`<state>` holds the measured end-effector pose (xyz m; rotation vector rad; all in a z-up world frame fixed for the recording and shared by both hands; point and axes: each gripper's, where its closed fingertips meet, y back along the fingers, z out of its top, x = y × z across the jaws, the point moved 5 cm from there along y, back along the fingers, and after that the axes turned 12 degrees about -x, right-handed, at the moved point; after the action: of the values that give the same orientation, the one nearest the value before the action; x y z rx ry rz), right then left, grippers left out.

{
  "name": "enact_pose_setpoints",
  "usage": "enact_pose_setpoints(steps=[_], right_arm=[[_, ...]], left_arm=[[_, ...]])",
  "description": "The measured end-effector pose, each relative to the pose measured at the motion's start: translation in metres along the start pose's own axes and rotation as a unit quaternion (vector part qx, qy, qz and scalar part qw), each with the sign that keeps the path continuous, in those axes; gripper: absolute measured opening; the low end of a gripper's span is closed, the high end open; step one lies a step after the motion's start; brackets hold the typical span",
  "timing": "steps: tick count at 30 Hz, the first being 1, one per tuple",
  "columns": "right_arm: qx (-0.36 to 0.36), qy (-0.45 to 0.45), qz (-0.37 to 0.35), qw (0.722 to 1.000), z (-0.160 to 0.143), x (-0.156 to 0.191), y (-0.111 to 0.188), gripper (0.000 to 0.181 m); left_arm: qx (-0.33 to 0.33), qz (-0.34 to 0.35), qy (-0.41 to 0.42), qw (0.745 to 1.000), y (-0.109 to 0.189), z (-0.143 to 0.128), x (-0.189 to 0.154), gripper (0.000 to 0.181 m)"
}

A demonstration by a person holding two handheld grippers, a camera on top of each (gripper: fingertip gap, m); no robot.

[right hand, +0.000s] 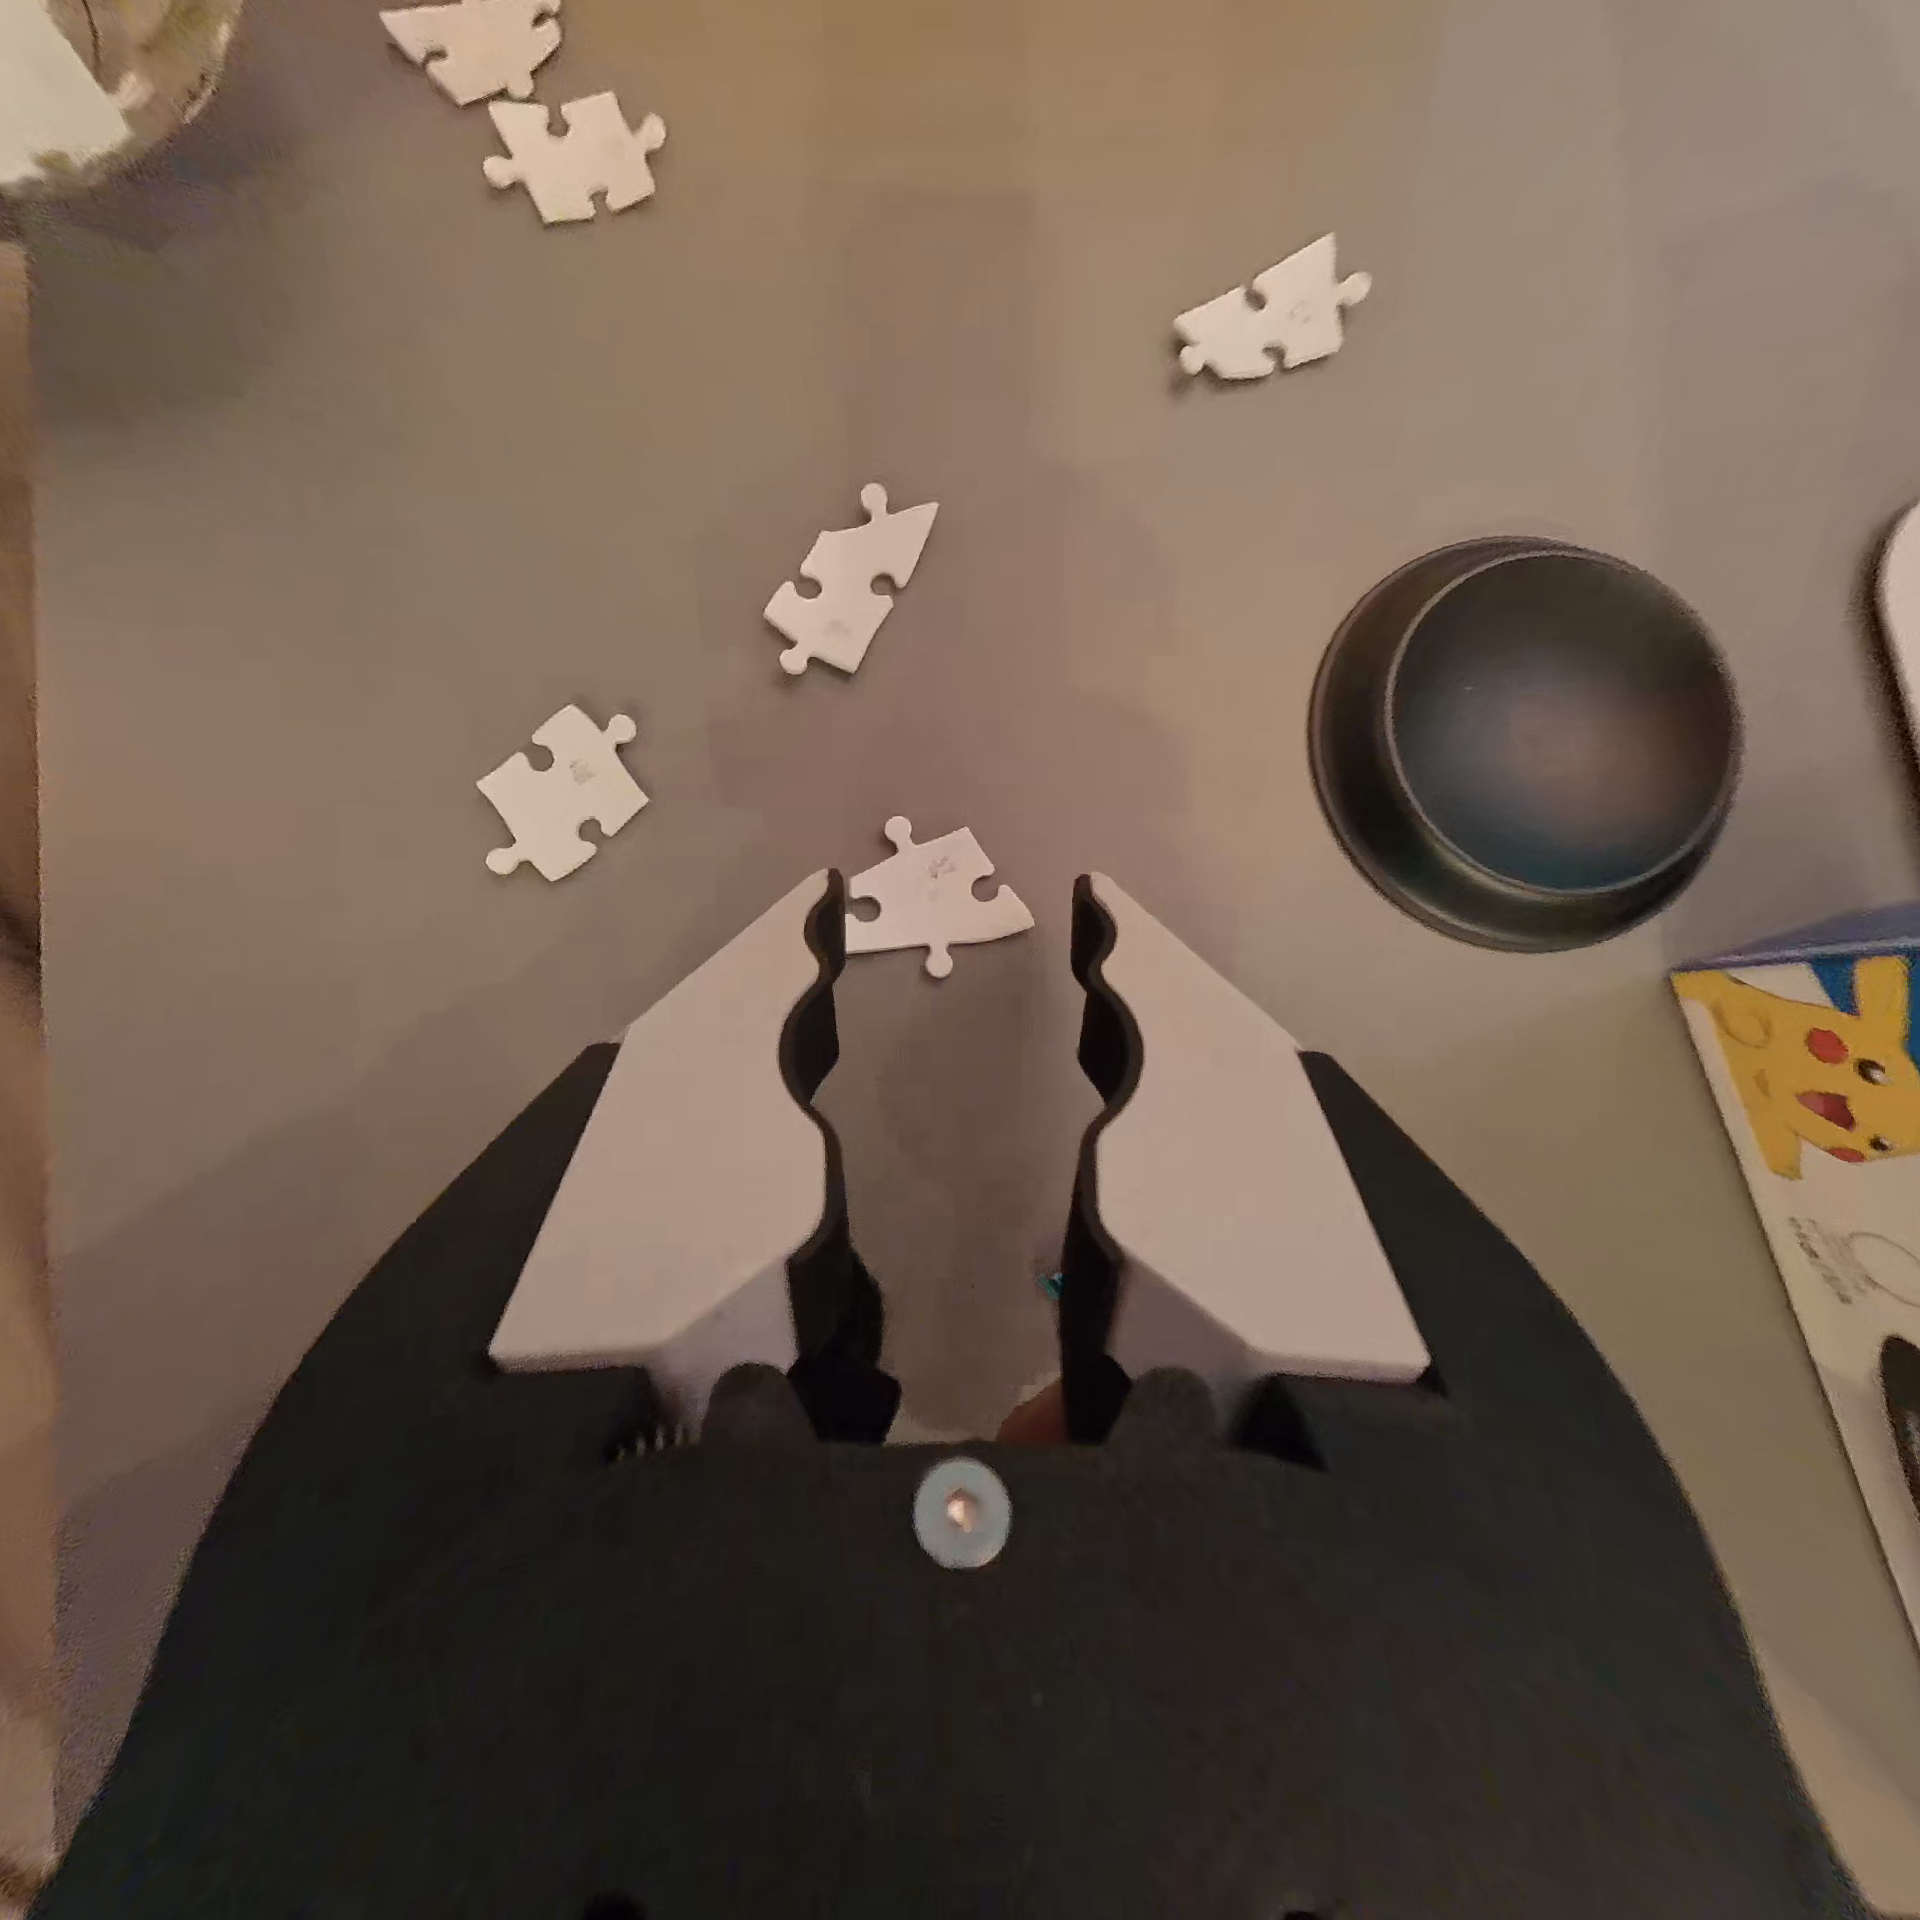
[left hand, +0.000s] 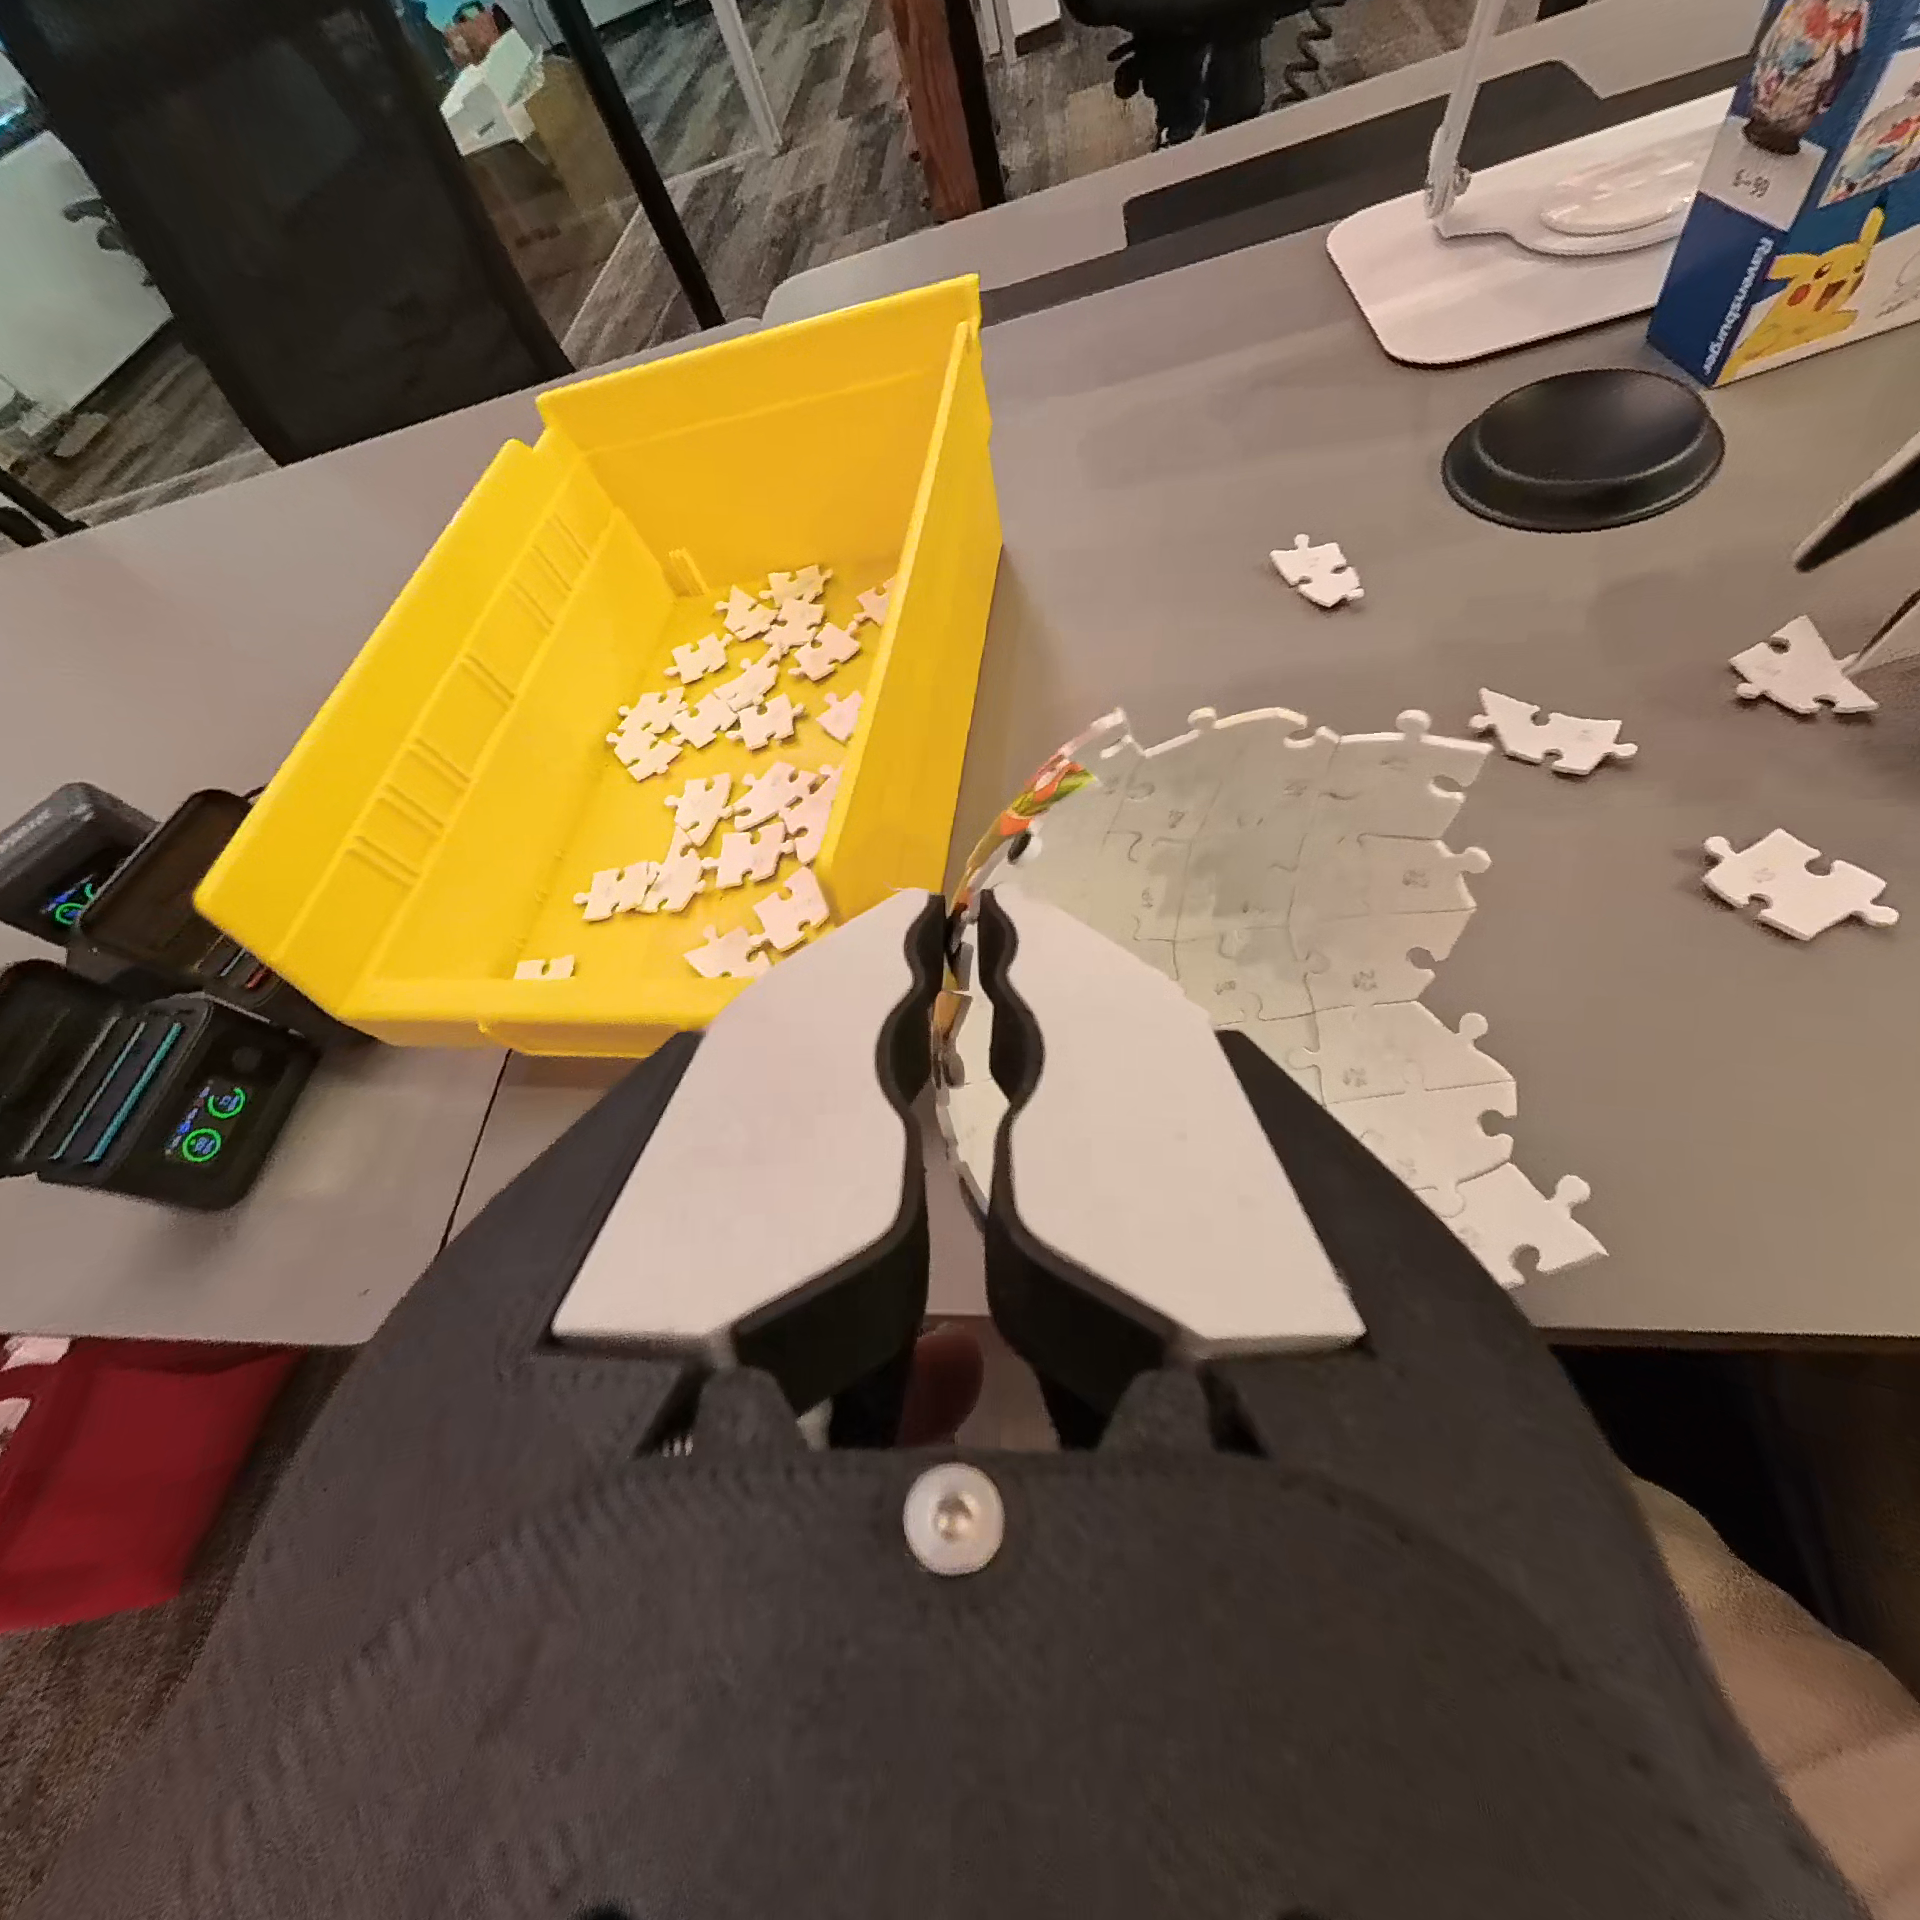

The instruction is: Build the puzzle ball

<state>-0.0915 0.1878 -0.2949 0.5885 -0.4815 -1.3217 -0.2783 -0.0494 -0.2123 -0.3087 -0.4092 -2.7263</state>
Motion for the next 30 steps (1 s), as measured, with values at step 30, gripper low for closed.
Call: enact_pose_setpoints(steps=[30], right_arm=[[0.081,0.213,0.174,0.958,0.013,0.028,-0.028,0.029]], left_arm=[[0.004,-0.028,0.019,0.999,-0.012,-0.003,-0.003,0.006]])
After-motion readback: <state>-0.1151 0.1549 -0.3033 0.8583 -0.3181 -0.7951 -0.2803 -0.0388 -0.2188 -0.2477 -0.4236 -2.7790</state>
